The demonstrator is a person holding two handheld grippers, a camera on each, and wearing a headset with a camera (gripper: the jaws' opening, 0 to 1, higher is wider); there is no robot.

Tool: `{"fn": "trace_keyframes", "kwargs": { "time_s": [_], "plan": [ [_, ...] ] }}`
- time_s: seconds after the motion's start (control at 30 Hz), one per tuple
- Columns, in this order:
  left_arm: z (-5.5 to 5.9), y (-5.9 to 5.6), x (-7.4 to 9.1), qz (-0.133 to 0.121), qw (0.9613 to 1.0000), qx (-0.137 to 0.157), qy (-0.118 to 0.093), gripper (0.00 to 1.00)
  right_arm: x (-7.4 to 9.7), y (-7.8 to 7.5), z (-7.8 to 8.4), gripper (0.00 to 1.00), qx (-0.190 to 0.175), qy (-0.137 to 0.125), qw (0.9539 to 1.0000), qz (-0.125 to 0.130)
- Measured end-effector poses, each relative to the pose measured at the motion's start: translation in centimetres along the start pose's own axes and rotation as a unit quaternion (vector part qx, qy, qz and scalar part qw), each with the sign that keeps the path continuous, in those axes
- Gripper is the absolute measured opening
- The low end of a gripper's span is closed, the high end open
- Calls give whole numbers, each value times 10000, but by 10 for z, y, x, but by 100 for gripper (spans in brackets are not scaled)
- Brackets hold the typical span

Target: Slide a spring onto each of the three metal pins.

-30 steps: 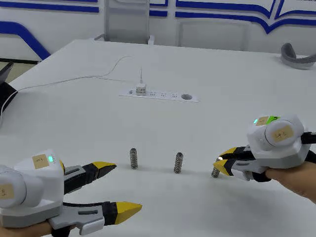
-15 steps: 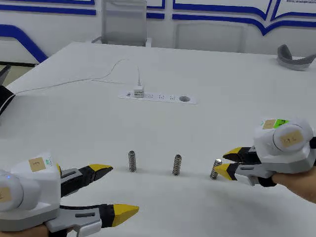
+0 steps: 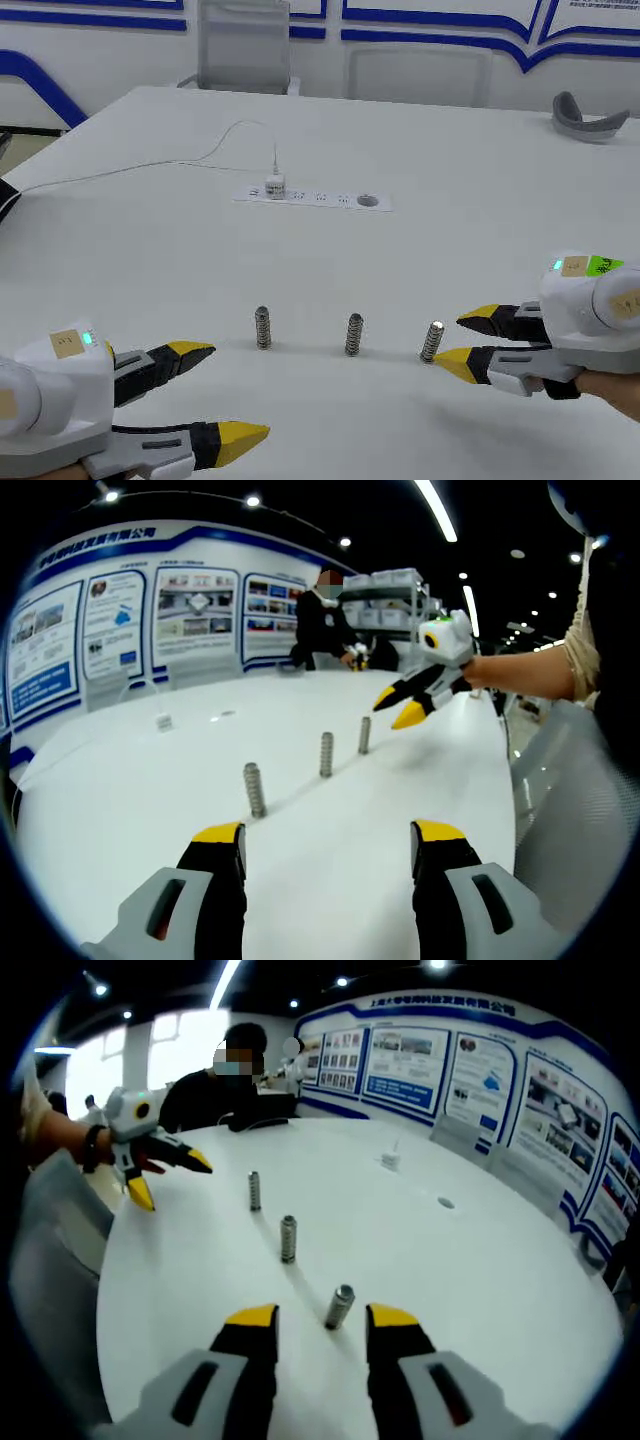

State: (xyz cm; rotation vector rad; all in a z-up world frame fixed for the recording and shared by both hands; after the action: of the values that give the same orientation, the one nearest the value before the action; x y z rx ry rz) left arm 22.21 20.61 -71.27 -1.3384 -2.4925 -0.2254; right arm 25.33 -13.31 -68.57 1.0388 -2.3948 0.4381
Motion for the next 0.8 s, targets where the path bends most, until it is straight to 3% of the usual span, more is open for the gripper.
{"fn": "trace_keyframes", "kwargs": {
  "time_s": [0.27,0.8],
  "plan": [
    [2,4,2,-56,10000,47,-19,68,6,8,10,48,32,-170,9997,-200],
    [4,5,3,-90,9999,88,-19,68,20,11,27,56,-90,-402,9991,-101]
  ]
}}
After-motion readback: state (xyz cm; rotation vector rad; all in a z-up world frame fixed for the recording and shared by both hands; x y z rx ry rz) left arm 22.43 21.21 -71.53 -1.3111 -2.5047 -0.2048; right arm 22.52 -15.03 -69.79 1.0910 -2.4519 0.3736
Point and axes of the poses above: the centre of the closed fingertips' face, and the gripper's own axes: x roughly backward along the fingers, y roughly to its left, z roughly out of its underside, the point moved 10 cm from there along x, roughly backward along the fingers, and after that the axes turned 3 degrees about -x, right-handed, at the moved point
